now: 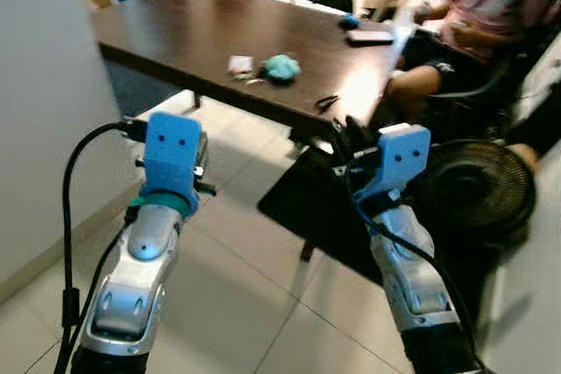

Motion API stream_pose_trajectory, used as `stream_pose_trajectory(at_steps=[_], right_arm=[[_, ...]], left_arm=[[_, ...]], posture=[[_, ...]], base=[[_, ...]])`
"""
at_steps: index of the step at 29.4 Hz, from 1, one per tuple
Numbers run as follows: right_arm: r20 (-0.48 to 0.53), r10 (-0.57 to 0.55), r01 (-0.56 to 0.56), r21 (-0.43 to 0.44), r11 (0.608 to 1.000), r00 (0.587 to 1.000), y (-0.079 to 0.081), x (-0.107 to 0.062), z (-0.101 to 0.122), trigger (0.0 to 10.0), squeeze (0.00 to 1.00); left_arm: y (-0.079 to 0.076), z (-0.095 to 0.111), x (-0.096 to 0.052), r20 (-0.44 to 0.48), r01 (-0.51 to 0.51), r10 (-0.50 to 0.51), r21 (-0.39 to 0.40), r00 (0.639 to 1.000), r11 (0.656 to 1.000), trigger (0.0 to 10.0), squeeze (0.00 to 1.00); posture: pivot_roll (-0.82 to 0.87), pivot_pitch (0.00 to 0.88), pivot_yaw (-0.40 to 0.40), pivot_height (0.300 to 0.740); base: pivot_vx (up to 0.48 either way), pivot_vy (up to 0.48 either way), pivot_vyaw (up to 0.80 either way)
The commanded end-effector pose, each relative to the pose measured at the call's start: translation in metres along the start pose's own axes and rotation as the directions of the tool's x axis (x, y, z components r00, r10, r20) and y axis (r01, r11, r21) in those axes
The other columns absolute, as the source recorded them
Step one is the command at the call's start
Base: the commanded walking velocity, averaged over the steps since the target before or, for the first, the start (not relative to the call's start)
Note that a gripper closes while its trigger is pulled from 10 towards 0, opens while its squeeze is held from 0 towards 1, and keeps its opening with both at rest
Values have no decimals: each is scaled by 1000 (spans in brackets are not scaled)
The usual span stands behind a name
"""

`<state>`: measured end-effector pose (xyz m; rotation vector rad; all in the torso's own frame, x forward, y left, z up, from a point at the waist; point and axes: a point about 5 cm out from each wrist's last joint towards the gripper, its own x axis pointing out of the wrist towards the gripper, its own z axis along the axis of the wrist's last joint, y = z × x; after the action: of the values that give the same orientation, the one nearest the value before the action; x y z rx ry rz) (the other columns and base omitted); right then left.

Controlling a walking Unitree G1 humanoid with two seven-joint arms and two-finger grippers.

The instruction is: Hang keys on a hook

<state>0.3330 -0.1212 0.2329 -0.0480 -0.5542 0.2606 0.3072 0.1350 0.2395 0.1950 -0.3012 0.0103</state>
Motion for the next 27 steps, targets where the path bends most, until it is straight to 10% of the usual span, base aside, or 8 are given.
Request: stream_pose_trajectory(at_steps=[1,19,27], right_arm=[[-14,8,-8,-1,1000,1000,2,-1,-4,10000,0],[-16,14,-14,-6,1000,1000,3,-1,-6,10000,0],[-11,34,-35,-34,999,999,5,-1,-5,10000,0]], left_arm=[[-5,-6,-2,-16,23,-23,10,1000,1000,10000,0],[-7,-10,-4,-20,38,-38,11,999,999,10000,0],[-7,-10,-4,-15,39,-39,24,999,999,10000,0]], posture=[[82,67,39,740],[80,54,38,740],[83,56,40,740]], base=[[472,0,-800],[467,0,-800],[458,0,55]])
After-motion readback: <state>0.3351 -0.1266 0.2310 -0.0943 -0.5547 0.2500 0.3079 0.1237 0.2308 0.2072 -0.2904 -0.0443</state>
